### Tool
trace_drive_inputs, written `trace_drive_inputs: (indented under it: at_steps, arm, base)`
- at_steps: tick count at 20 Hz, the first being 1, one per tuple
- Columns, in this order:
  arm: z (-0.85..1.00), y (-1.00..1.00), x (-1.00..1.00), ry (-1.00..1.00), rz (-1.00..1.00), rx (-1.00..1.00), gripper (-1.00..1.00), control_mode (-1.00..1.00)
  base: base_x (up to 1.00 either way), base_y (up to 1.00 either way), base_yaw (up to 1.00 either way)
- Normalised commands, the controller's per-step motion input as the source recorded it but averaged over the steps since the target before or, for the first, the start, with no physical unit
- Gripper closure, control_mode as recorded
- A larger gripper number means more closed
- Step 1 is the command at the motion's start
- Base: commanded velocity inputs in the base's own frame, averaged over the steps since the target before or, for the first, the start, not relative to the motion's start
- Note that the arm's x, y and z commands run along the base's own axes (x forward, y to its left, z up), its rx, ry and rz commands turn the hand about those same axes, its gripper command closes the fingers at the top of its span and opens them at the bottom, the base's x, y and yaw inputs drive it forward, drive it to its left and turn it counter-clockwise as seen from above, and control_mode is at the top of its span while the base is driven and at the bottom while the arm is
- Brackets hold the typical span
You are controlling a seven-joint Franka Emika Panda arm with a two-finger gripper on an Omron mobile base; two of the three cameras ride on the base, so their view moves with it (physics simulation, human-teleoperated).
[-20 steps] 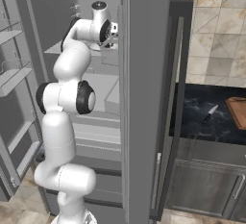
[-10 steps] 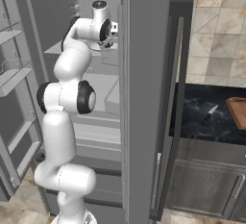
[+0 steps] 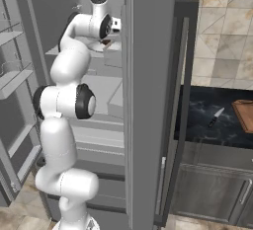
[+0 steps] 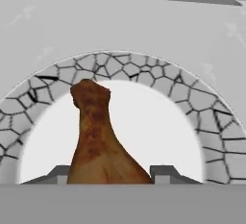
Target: Retrieve the chicken drumstick from the fridge and place it on the cutting board.
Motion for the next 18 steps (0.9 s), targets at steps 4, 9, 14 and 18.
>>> trace_drive_inputs:
  at_steps: [4,9,14,18]
  arm:
    - [0.2,0.18,-0.69,-0.22,0.0,-0.01,1.0,-1.0]
    - [0.09,0.32,-0.82,-0.15,0.03,-0.02,1.0,-1.0]
    - [0.02,0.22,-0.98,-0.13,0.06,-0.01,1.0,-1.0]
    - [0.1,0.02,-1.0,-0.16,0.06,0.0,1.0,-1.0]
  base:
    - [0.0,0.0,0.0]
    - [0.0,0.0,0.0]
    - [0.0,0.0,0.0]
    - [0.0,0.0,0.0]
